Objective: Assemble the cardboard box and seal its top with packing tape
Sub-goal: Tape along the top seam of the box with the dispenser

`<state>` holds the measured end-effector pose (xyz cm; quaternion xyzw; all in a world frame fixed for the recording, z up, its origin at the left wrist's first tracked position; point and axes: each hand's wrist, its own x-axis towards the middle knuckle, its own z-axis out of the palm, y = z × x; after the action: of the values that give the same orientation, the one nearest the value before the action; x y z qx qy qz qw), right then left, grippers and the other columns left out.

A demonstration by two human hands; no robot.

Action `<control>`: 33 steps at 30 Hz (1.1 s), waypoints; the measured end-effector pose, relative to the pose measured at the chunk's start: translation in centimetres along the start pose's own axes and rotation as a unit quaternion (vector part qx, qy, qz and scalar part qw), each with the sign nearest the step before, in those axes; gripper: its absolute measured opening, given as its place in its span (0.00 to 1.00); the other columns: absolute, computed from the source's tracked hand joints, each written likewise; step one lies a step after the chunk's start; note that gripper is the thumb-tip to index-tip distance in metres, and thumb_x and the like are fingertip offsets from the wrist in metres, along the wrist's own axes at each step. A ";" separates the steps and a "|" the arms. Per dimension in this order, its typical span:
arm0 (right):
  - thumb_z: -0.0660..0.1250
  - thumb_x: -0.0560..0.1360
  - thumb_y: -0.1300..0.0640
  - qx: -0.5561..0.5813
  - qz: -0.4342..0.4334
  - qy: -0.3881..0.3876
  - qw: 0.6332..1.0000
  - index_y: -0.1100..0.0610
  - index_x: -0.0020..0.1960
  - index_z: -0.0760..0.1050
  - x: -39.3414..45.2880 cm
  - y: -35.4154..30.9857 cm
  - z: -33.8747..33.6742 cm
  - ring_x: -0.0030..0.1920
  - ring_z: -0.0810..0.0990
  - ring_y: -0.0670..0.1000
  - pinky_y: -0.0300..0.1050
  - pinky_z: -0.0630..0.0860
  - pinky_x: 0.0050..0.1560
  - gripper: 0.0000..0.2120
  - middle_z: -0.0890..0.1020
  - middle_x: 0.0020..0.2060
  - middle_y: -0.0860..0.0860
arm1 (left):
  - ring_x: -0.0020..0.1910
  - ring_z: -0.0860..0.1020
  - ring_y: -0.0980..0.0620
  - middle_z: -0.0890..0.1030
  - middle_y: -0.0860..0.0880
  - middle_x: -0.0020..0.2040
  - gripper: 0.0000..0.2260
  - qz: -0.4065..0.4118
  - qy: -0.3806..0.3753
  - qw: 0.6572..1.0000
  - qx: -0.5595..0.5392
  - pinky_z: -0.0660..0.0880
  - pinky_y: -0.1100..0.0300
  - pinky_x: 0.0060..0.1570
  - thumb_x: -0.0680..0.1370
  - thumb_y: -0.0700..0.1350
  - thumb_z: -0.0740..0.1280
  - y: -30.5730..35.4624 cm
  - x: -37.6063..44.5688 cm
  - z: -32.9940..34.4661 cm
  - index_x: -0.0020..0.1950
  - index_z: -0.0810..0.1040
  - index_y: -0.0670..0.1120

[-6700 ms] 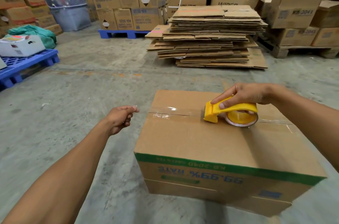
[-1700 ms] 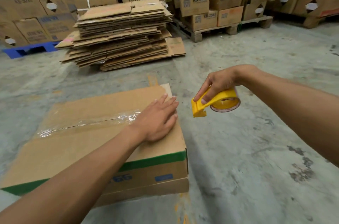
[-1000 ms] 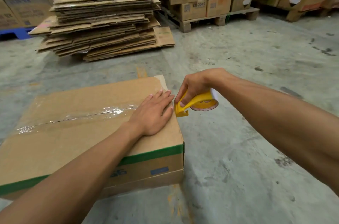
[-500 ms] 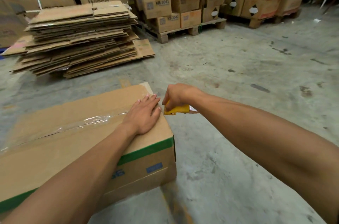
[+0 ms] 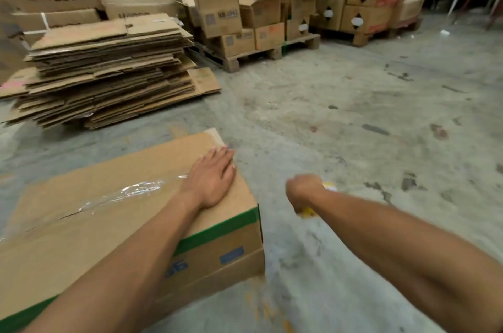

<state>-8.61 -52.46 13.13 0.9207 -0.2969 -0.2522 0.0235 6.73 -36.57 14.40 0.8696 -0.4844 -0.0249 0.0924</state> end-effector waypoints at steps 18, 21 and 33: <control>0.73 0.72 0.47 0.369 -0.051 0.075 0.925 0.51 0.63 0.81 2.7 5.0 -3.5 0.58 0.79 0.52 0.46 0.76 0.57 0.20 0.82 0.60 0.50 | 0.55 0.75 0.54 0.83 0.53 0.46 0.28 0.180 -0.059 0.970 0.151 0.57 0.51 0.71 0.81 0.59 0.44 0.5 4.7 -1.3 0.42 0.82 0.51; 0.73 0.72 0.49 0.437 -0.059 0.083 0.894 0.51 0.62 0.81 3.3 5.5 -3.4 0.54 0.78 0.49 0.42 0.73 0.53 0.19 0.83 0.58 0.50 | 0.52 0.77 0.54 0.82 0.51 0.43 0.32 0.173 -0.116 0.962 0.176 0.53 0.50 0.73 0.79 0.62 0.42 1.0 5.8 -1.4 0.42 0.84 0.51; 0.70 0.76 0.50 0.780 -0.150 0.046 0.606 0.49 0.63 0.80 2.2 2.4 -8.9 0.24 0.73 0.47 0.39 0.71 0.24 0.16 0.80 0.33 0.53 | 0.44 0.79 0.57 0.84 0.56 0.41 0.12 0.071 0.231 0.940 -0.239 0.73 0.59 0.50 0.78 0.49 0.60 -3.4 1.7 -2.7 0.41 0.82 0.50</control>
<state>-4.11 -56.57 20.35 0.6320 -0.2377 0.1173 -0.7282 10.81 -35.92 16.49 0.7672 -0.4897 0.0682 0.4085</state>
